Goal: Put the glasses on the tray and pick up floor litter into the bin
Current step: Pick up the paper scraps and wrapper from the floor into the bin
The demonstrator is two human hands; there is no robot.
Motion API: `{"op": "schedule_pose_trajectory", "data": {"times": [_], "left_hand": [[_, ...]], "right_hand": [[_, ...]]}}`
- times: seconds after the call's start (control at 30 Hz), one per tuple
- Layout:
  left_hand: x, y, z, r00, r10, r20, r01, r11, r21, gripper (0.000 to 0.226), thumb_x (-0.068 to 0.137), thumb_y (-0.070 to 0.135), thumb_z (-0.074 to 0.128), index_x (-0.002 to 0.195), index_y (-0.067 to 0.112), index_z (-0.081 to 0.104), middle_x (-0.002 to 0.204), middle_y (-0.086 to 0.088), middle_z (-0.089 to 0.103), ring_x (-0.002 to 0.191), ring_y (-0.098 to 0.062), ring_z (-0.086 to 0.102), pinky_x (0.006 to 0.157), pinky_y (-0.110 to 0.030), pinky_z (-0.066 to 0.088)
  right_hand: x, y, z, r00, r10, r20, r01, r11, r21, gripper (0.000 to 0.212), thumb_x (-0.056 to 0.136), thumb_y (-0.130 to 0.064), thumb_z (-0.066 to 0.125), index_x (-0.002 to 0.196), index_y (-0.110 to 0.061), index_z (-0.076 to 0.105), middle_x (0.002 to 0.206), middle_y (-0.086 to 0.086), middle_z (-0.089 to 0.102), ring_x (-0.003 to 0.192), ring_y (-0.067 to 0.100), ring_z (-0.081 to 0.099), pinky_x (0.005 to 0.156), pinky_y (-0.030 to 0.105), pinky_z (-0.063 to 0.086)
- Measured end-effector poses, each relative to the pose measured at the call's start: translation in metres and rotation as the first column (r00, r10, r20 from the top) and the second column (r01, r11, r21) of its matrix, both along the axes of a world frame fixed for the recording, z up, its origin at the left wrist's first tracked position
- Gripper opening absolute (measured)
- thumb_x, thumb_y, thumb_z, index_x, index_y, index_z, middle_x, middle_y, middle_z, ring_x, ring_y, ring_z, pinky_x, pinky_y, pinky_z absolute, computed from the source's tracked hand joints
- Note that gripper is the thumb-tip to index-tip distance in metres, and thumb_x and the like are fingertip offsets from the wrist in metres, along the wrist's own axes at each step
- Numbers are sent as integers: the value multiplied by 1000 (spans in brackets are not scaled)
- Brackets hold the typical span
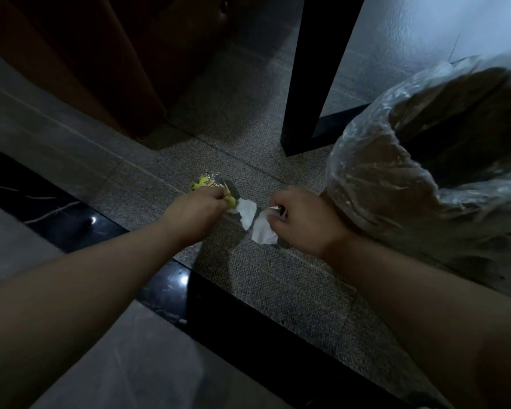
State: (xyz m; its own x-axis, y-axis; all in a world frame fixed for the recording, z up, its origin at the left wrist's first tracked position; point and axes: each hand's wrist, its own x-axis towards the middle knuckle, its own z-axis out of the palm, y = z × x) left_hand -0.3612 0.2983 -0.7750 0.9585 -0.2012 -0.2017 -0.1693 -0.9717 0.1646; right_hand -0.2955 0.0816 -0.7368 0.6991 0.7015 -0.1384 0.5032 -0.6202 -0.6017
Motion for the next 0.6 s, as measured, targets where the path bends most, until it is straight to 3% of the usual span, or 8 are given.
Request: {"op": "schedule_pose_trajectory", "data": {"times": [0.17,0.37,0.47,0.6], "left_hand": [[-10,2,61,982,-26,185,27,1000,-4,17,81,5,62,96,7,67,101,-17,64,81,-38,59,50,-42,50],[-5,3,143,940,-38,340,41,999,-1,7,80,6,66,88,6,68,90,-15,65,69,-33,59,45,-33,43],[9,-12,181,906,-85,415,94,996,-1,7,82,12,65,88,10,68,93,-11,66,70,-28,61,46,-32,46],[36,-53,219,865,-112,489,169,983,-74,7,85,17,62,89,12,66,91,-8,66,71,-28,61,48,-34,48]], "right_hand": [[0,30,49,991,63,119,-70,996,62,9,87,-22,55,82,-14,56,83,2,55,76,22,53,62,35,44],[2,35,143,942,87,323,-123,988,93,17,88,-23,51,73,-19,45,71,-3,46,66,19,49,56,34,41],[15,7,187,920,37,391,-64,996,56,15,88,-25,51,74,-20,48,70,-4,49,65,18,51,58,33,43],[41,-62,224,876,-139,461,117,990,77,14,85,-22,56,74,-15,52,73,6,60,73,30,58,61,34,38]]}}
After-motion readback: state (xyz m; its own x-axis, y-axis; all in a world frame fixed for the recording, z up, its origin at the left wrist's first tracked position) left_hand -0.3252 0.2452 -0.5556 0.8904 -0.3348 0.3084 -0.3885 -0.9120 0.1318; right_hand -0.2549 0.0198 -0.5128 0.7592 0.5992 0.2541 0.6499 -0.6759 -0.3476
